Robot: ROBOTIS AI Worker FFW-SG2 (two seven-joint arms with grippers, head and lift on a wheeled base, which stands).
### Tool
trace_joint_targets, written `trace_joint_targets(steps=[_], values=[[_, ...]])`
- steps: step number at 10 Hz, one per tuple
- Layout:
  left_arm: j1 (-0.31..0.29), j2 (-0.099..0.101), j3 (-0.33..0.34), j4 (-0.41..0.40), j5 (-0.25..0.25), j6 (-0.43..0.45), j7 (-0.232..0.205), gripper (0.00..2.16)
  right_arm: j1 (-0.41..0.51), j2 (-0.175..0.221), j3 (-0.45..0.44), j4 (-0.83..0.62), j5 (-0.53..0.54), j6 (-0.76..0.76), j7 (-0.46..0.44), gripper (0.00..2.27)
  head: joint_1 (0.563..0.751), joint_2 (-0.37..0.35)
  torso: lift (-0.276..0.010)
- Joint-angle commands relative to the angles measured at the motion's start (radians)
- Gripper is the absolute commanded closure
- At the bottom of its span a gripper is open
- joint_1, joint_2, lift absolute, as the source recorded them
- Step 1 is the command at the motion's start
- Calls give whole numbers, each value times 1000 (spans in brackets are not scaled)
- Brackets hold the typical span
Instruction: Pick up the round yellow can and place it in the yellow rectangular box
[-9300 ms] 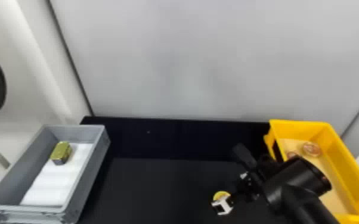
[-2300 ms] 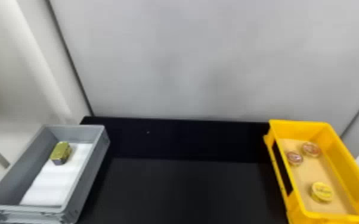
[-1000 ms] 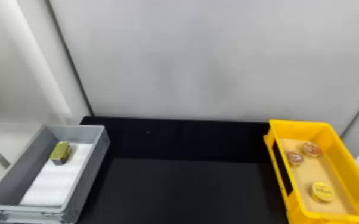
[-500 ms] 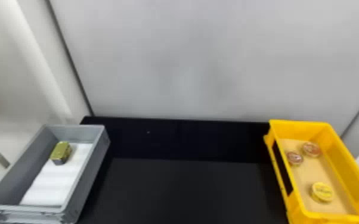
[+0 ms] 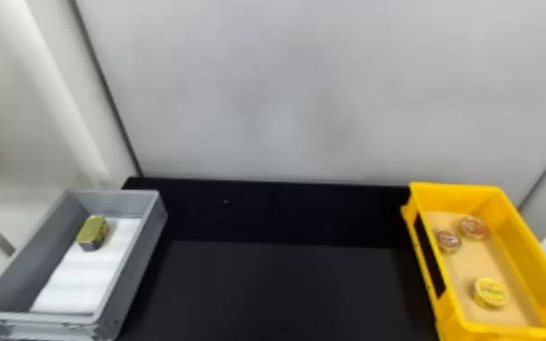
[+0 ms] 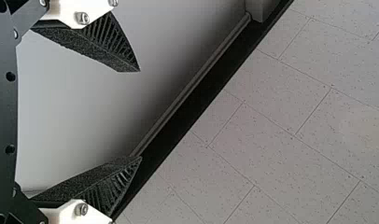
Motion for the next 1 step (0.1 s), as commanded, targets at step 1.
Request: trace_joint_targets(steps=[1], values=[[0, 0, 0, 0, 0, 1, 0, 137, -2, -2, 6, 0, -2, 0, 1, 134, 663, 54, -10]])
